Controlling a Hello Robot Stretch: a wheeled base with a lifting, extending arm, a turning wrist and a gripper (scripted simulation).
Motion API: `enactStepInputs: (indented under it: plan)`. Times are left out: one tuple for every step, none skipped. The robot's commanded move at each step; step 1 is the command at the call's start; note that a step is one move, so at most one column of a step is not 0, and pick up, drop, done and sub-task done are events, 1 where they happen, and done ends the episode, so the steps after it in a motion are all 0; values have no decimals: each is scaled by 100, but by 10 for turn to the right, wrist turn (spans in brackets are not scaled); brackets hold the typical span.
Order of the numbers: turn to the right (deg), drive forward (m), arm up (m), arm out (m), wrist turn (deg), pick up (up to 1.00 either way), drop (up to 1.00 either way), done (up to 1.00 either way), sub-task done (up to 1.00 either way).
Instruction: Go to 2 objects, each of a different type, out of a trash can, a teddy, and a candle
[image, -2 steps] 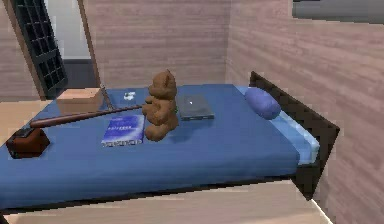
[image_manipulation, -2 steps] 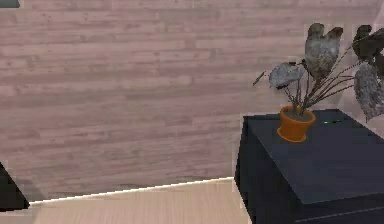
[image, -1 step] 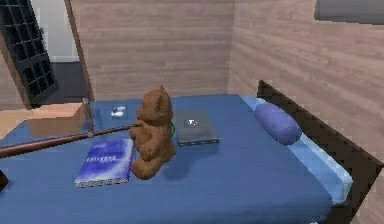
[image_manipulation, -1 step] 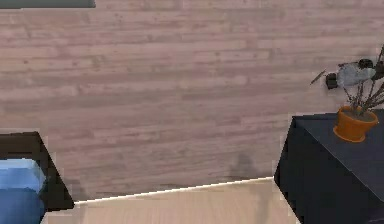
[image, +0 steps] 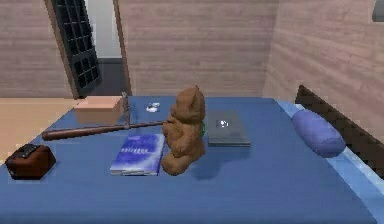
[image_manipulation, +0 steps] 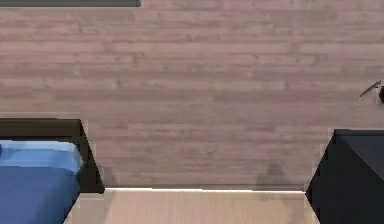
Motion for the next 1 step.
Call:
enactStepInputs:
  plan:
    - [0, 0, 0, 0, 0, 0, 0, 0, 100]
